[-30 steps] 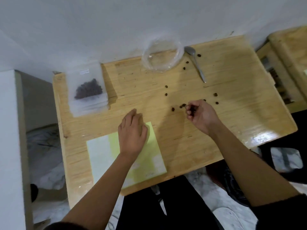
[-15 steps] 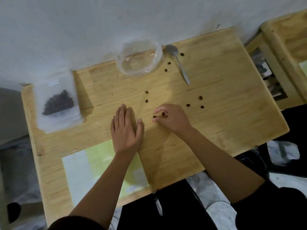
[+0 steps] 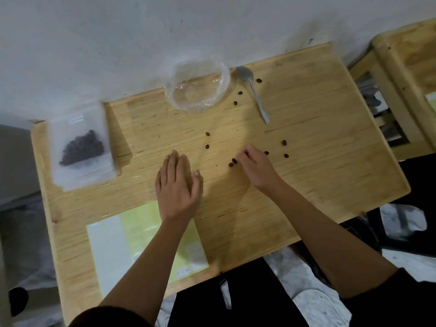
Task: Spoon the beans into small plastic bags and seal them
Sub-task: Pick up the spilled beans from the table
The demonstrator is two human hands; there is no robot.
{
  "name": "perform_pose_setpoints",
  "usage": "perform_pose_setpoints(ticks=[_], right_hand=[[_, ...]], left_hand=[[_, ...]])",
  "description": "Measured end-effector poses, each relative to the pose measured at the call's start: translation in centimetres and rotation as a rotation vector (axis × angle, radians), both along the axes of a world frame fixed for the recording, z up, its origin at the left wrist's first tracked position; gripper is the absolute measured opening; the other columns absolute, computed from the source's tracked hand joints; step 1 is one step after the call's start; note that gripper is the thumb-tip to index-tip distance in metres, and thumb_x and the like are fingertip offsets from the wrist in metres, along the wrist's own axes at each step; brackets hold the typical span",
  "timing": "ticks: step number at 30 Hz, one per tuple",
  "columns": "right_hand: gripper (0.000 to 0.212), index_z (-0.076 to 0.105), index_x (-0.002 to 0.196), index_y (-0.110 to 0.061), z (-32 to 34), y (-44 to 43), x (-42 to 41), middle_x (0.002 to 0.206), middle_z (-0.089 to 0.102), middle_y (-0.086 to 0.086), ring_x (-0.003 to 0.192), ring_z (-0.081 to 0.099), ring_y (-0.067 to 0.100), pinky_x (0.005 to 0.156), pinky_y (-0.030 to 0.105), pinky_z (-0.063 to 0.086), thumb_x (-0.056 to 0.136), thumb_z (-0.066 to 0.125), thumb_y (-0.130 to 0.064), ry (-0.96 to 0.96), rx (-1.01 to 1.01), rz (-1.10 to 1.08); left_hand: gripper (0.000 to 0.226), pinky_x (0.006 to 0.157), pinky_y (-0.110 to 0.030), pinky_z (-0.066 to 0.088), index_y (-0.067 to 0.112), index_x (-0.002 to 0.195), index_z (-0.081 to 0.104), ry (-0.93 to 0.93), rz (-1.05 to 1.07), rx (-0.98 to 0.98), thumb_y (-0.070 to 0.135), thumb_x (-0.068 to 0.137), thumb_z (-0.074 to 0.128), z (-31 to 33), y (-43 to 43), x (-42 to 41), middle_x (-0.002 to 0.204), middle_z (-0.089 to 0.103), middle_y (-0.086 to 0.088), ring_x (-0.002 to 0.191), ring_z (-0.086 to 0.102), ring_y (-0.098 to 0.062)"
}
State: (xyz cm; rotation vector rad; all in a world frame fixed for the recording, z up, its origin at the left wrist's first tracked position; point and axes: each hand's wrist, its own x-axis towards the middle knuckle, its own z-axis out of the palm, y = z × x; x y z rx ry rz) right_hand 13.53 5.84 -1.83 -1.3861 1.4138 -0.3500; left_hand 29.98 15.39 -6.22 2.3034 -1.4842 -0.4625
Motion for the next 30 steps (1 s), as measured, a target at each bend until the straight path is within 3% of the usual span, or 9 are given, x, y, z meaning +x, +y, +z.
perform_pose_setpoints(ticks=[2, 4, 7, 10, 13, 17, 21, 27, 30], right_hand=[[0.03, 0.036, 0.067, -0.026, -0.2, -0.2, -0.9, 0.062, 0.037, -0.014, 0.054, 0.03, 0.001, 0.051, 0.015, 0.028, 0.095, 0.038, -0.017, -0.093, 0.129, -0.207], [0.033, 0.037, 0.064, -0.02, -0.3, -0.3, -2.2, 0.053, 0.035, -0.008, 0.046, 0.027, 0.005, 0.043, 0.017, 0.024, 0.095, 0.031, -0.01, -0.267, 0.253, -0.402], [0.033, 0.045, 0.066, -0.012, 0.6, 0.4, -4.2, 0.051, 0.04, -0.004, 0.045, 0.032, 0.007, 0.043, 0.019, 0.026, 0.092, 0.026, -0.004, -0.502, 0.271, -0.577], [0.031, 0.047, 0.06, -0.015, 0.8, 0.7, -6.2, 0.057, 0.04, -0.002, 0.052, 0.034, 0.011, 0.049, 0.023, 0.029, 0.091, 0.042, -0.013, -0.442, 0.248, -0.684], [0.031, 0.047, 0.061, -0.019, 0.6, 0.0, -7.8, 0.059, 0.037, -0.006, 0.057, 0.034, 0.009, 0.059, 0.024, 0.031, 0.087, 0.063, -0.026, -0.073, 0.068, -0.495], [0.014, 0.066, 0.081, -0.013, -0.1, -1.4, -8.0, 0.065, 0.043, -0.003, 0.059, 0.037, 0.007, 0.056, 0.016, 0.033, 0.079, 0.073, -0.025, 0.15, -0.175, -0.252], [0.023, 0.071, 0.086, -0.006, -0.6, -2.8, -7.2, 0.058, 0.036, -0.012, 0.054, 0.035, 0.003, 0.053, 0.008, 0.031, 0.073, 0.079, -0.023, 0.233, -0.384, -0.084], [0.018, 0.072, 0.086, -0.005, -0.5, -3.4, -7.4, 0.064, 0.043, -0.02, 0.059, 0.047, -0.007, 0.057, 0.002, 0.033, 0.073, 0.078, -0.015, 0.223, -0.395, -0.008], [0.015, 0.071, 0.085, -0.003, -0.7, -3.7, -7.4, 0.062, 0.038, -0.019, 0.056, 0.041, -0.004, 0.056, 0.003, 0.032, 0.076, 0.076, -0.014, 0.25, -0.392, 0.052]], left_hand=[[0.053, 0.117, -0.037, 0.01, 0.018, 0.142, 0.037, 0.006, -0.001, -0.002, 0.04, 0.094, 0.039, 0.0, 0.1, 0.0, 0.155, 0.025, 0.0, 0.144, 0.014, -0.015], [0.053, 0.117, -0.038, 0.011, 0.017, 0.142, 0.037, 0.012, 0.001, -0.009, 0.039, 0.094, 0.04, 0.1, 0.1, 0.0, 0.155, 0.025, 0.0, 0.144, 0.015, -0.016], [0.053, 0.117, -0.04, 0.012, 0.016, 0.141, 0.037, 0.022, 0.002, -0.019, 0.038, 0.094, 0.041, 0.2, 0.1, 0.0, 0.155, 0.026, -0.002, 0.144, 0.016, -0.017], [0.054, 0.117, -0.04, 0.013, 0.014, 0.142, 0.037, 0.018, 0.003, -0.028, 0.039, 0.093, 0.039, 0.2, 0.2, -0.1, 0.155, 0.026, -0.003, 0.144, 0.016, -0.018], [0.056, 0.118, -0.04, 0.007, 0.013, 0.143, 0.036, 0.022, 0.03, -0.02, 0.039, 0.093, 0.036, 0.2, -0.1, -0.5, 0.156, 0.022, -0.004, 0.145, 0.012, -0.018], [0.062, 0.117, -0.033, -0.008, 0.016, 0.149, 0.022, 0.008, -0.037, 0.04, 0.043, 0.094, 0.029, 0.1, -1.3, -2.4, 0.159, 0.009, -0.001, 0.146, -0.001, -0.013], [0.061, 0.117, -0.034, -0.008, 0.021, 0.151, 0.013, -0.06, -0.062, 0.079, 0.045, 0.096, 0.026, -0.5, -1.6, -3.0, 0.16, 0.002, 0.001, 0.146, -0.007, -0.012], [0.06, 0.119, -0.035, -0.004, 0.023, 0.149, 0.022, -0.05, -0.034, 0.055, 0.044, 0.094, 0.032, -0.4, -1.6, -3.1, 0.159, 0.01, 0.002, 0.146, -0.001, -0.011], [0.061, 0.119, -0.034, -0.004, 0.023, 0.149, 0.024, -0.045, -0.027, 0.053, 0.045, 0.093, 0.032, -0.2, -1.6, -3.1, 0.159, 0.012, 0.003, 0.146, 0.0, -0.011]])
